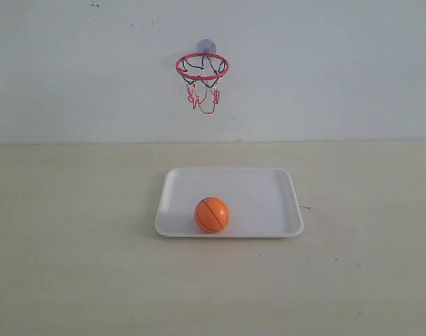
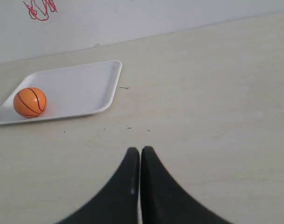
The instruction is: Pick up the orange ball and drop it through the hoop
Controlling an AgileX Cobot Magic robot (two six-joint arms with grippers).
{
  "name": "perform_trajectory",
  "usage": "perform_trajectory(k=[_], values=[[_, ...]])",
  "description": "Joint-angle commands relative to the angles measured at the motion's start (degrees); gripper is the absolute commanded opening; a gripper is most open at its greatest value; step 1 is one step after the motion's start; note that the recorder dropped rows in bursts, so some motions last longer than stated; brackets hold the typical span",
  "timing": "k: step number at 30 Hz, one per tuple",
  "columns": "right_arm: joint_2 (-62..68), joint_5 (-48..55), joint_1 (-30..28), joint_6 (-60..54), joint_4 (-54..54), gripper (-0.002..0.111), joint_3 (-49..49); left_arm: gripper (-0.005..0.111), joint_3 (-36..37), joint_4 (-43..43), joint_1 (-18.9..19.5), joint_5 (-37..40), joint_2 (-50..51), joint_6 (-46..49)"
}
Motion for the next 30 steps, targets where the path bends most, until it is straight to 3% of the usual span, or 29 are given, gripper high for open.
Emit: perform_trajectory(k=[1,8,13,15,18,19,23,30], values=[[-0.5,-0.4,-0.2,-1.2,-1.8,0.000,-0.1,0.004,0.2,-0.4,-0.5,-0.2,-0.1,-0.1],[-0.5,-3.0,-0.2,-1.2,-1.8,0.000,-0.1,0.004,0.2,-0.4,-0.5,-0.2,-0.1,-0.1],[-0.5,-14.7,-0.2,-1.2,-1.9,0.000,-0.1,0.004,0.2,-0.4,-0.5,-0.2,-0.1,-0.1],[-0.5,-24.3,-0.2,-2.2,-1.9,0.000,-0.1,0.004,0.2,-0.4,-0.5,-0.2,-0.1,-0.1],[-0.3,-55.7,-0.2,-3.1,-0.3,0.000,-0.1,0.004,0.2,-0.4,-0.5,-0.2,-0.1,-0.1],[-0.3,-56.2,-0.2,-3.1,1.3,0.000,-1.3,0.004,0.2,-0.4,-0.5,-0.2,-0.1,-0.1],[2.3,-43.3,-0.2,-8.2,5.3,0.000,-13.0,0.004,0.2,-0.4,-0.5,-0.2,-0.1,-0.1],[26.0,-4.0,-0.2,-15.0,5.2,0.000,-35.6,0.004,0.2,-0.4,-0.5,-0.2,-0.1,-0.1]])
